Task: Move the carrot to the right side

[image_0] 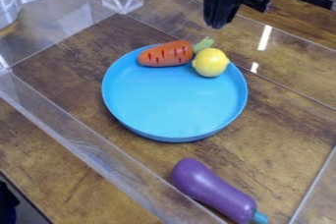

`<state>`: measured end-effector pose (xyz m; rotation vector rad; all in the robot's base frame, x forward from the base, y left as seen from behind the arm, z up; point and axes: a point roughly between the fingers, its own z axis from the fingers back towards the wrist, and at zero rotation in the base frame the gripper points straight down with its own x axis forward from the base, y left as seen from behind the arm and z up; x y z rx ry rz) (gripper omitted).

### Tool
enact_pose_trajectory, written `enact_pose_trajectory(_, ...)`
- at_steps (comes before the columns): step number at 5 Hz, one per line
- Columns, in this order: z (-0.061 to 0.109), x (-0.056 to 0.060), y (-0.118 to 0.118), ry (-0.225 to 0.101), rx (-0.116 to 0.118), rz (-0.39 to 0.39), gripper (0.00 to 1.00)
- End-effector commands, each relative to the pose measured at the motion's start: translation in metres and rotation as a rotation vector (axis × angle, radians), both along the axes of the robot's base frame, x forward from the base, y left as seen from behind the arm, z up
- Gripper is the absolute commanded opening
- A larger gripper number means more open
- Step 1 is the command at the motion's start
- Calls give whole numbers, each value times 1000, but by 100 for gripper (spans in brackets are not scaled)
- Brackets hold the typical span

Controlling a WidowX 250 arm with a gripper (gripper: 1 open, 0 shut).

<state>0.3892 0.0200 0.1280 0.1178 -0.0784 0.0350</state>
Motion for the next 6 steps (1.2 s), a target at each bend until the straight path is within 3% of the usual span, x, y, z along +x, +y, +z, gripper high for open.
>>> enact_pose_trajectory(1,3,9,18,-24,2,42,100)
enact_pose_trajectory(3,-16,20,36,1,20,137,100)
enact_pose_trajectory(5,-32,17,43,33,36,116,100)
enact_pose_trajectory(6,-32,17,58,37,29,31,100)
